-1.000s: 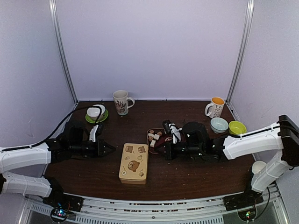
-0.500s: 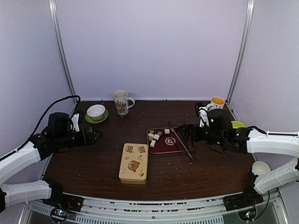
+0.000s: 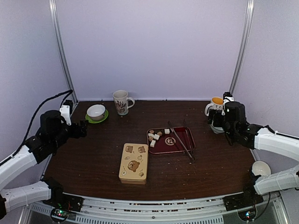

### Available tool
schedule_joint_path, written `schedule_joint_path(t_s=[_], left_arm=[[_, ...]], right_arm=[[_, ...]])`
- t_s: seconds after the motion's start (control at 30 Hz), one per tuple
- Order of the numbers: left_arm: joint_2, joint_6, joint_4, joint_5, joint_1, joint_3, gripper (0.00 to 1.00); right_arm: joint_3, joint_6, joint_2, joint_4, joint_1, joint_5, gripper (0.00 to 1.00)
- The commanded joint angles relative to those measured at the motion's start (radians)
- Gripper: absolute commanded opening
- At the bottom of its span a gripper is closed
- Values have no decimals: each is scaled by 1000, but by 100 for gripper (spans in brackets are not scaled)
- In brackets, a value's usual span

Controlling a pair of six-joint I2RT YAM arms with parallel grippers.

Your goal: Pack the chocolate

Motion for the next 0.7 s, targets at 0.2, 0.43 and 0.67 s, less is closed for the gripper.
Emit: schedule_joint_path(t_s=[0.2,0.43,0.67], left_arm=[[153,194,399,-229,111,-145,98],[233,251,494,-146,202,-128,98],[345,272,672,-32,307,-182,98]], right_arm=[[-191,-223,-82,316,-141,-104,95],[-325,-230,-121,505,-274,-245,88],[-328,-263,-19,591,-316,-325,87]])
